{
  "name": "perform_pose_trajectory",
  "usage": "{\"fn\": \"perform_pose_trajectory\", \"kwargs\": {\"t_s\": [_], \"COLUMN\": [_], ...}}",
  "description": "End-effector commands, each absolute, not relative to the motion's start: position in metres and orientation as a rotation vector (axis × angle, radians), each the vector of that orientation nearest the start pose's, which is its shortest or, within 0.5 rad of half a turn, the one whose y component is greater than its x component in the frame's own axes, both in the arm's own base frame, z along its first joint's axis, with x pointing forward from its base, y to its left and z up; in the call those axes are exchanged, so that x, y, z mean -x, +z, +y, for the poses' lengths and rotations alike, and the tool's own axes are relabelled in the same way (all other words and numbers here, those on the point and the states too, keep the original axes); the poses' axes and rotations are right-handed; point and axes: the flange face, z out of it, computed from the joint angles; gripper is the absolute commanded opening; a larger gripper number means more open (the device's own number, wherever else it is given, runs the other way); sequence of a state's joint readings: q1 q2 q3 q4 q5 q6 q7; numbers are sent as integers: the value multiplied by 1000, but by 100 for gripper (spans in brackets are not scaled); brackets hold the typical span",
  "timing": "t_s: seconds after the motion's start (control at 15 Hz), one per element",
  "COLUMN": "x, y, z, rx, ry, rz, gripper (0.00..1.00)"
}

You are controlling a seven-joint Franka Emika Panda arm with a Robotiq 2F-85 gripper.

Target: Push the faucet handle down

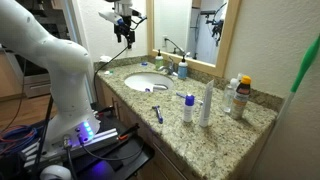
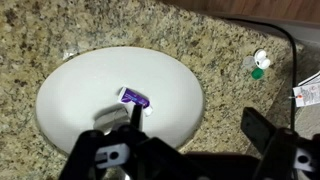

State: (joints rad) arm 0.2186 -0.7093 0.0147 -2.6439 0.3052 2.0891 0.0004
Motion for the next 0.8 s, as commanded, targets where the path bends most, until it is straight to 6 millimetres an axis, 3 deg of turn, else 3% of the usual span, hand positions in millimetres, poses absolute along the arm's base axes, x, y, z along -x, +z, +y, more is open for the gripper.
{"fn": "perform_pose_trajectory", "kwargs": {"t_s": [0.0,0.2,0.53,0.73], "x": [-336,-334,-331,-330], "y": [477,479,481,481], "z": [95,92,93,98], "rx": [2851,2930,3062,3030], "ry": [-174,-119,-164,-196], "rz": [-141,-126,118,248], "gripper": [100,100,100,100]}}
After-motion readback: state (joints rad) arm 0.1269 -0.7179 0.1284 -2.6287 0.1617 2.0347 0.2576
